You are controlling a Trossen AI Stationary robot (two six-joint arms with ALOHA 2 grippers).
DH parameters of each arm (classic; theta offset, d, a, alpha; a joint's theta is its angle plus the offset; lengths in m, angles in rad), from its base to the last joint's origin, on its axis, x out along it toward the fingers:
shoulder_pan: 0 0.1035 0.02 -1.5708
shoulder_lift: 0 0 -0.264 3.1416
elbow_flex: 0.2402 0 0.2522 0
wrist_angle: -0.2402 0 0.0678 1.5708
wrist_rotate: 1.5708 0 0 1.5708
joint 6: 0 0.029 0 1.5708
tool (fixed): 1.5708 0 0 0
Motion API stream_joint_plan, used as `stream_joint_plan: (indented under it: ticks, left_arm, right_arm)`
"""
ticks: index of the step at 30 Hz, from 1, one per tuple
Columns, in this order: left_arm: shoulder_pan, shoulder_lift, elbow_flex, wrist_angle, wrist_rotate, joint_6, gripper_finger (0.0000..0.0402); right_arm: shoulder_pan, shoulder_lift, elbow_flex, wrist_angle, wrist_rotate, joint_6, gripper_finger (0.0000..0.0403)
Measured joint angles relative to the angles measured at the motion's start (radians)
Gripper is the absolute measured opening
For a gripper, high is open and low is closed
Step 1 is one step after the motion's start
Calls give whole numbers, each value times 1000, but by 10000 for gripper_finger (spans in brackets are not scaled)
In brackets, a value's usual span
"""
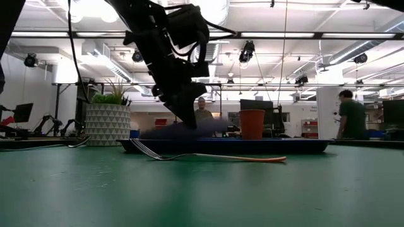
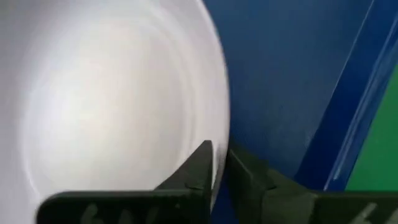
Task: Pick and place plate/cup/fork/spoon on tray
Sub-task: Put the purple plate on top of the blue serving tray
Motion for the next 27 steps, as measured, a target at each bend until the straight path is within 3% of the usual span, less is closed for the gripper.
stream_joint_plan:
  ticks: [8, 16, 20, 27]
  left_arm:
    - [23, 0, 0, 7, -56, 5, 85]
    - [72, 0, -4, 216, -84, 114, 88]
    - [113, 0, -24, 290, -84, 140, 73]
    - [164, 0, -100, 372, -77, 111, 5]
  right_arm:
    - [0, 0, 0, 0, 0, 0, 52]
    - [0, 0, 0, 0, 1, 0, 52]
    - [0, 0, 0, -1, 4, 0, 52]
    - [0, 0, 0, -4, 19, 6, 52]
